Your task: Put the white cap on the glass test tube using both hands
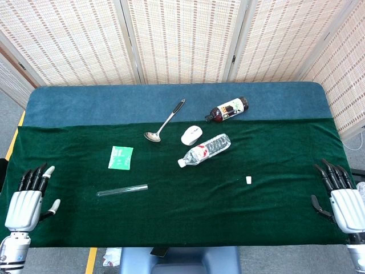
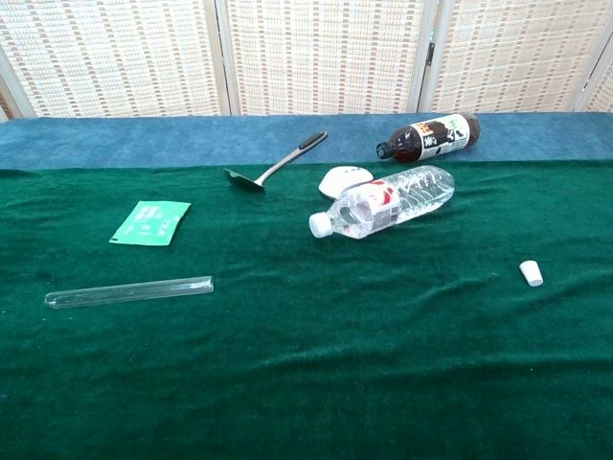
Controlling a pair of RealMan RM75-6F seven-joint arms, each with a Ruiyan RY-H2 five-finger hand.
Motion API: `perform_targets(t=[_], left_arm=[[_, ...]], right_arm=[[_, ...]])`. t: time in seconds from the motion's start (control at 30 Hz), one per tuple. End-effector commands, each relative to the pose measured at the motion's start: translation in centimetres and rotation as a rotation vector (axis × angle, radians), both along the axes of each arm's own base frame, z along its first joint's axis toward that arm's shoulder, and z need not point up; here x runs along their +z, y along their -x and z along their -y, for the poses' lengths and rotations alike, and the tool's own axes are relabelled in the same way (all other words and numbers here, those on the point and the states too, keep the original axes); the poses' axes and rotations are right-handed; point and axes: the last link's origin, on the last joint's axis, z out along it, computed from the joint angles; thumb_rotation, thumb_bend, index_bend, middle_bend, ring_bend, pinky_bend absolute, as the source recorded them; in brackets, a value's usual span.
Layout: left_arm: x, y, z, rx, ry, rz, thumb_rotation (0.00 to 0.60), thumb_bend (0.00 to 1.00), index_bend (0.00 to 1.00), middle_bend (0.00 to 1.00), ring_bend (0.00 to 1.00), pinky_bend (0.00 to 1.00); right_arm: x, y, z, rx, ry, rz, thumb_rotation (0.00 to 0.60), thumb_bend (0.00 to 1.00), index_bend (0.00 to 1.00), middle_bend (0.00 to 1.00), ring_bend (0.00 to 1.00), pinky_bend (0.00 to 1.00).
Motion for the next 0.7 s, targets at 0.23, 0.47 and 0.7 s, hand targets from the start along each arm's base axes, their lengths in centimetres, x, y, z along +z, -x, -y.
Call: perform_targets(t=[0.23, 0.47, 0.7], left_arm=[[-1.0, -2.1, -2.2, -0.107, 0.072, -0.024, 0.600, 0.34, 0.15, 0.07, 0.09, 0.00], [-3.5, -5.0, -4.5, -0.219, 0.184, -0.055, 0.600, 0.34, 0.26, 0.26, 0.31, 0.18], [-7.0, -7.4, -6.4, -0.284, 0.292, -0.077, 0.600, 0.34, 0.38, 0.57, 0.58, 0.63]], right_arm=[[0.3, 0.0, 0.0, 0.001, 0.010, -0.001, 0.600, 0.52, 0.00, 0.00, 0.00, 0.00], [0.4, 0.1, -0.1, -0.005, 0.012, 0.000, 0.600, 0.52, 0.00, 0.00, 0.00, 0.00], [0.5, 0.2, 0.0, -0.012, 0.011, -0.002, 0.600, 0.52, 0.00, 0.00, 0.00, 0.00]])
